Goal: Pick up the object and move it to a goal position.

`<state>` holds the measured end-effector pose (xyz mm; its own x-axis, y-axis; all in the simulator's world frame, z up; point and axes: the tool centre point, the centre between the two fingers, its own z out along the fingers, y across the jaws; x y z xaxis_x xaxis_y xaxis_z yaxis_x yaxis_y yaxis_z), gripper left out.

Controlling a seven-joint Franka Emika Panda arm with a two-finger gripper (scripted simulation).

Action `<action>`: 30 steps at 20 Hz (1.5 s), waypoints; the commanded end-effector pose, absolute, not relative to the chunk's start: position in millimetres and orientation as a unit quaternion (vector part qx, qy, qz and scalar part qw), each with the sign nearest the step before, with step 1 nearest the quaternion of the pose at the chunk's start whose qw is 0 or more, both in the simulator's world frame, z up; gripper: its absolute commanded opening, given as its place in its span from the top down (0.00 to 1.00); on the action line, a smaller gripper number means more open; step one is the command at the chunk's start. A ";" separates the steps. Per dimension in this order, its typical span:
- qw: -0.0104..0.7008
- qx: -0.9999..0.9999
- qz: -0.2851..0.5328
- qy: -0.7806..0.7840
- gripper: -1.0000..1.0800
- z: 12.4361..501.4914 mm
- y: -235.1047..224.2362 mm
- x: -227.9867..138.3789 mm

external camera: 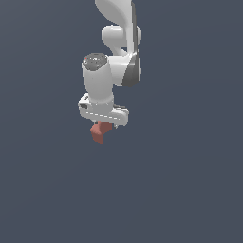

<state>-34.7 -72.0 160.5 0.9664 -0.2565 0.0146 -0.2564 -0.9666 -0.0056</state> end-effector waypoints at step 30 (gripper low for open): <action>0.000 -0.979 0.000 0.202 0.04 96.0 -103.9 -75.9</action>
<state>-76.5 -103.9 98.2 0.9182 -0.3962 -0.0012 -0.3962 -0.9182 0.0009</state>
